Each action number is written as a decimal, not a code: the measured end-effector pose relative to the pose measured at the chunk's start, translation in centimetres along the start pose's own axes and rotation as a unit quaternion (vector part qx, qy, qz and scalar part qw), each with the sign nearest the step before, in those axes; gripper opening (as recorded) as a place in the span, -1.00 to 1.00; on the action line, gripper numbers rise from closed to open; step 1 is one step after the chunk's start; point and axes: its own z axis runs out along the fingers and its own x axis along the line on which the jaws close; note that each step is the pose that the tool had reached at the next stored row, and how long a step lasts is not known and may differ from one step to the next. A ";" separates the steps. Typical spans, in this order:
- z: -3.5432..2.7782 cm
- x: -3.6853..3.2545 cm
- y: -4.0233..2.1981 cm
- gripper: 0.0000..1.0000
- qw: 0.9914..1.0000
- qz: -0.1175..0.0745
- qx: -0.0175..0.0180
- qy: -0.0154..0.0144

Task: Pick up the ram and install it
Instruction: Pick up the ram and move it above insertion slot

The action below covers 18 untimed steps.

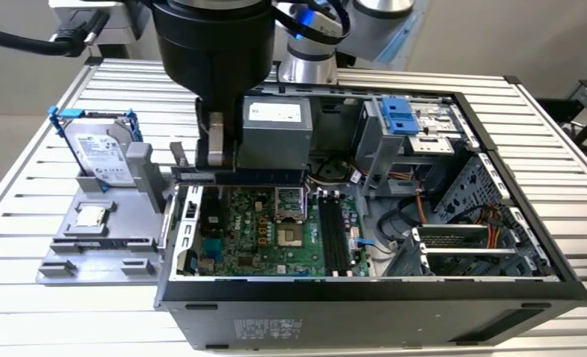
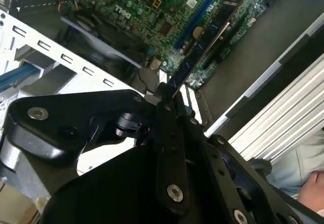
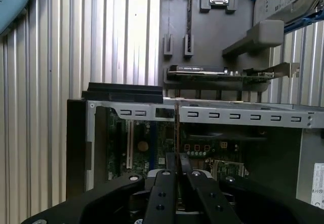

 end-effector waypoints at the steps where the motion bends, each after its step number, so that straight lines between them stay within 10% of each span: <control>1: -0.01 0.01 -0.26 -1.00 1.000 0.000 0.000 0.000; 18: -0.17 0.10 -5.02 -1.00 1.000 0.000 0.000 0.000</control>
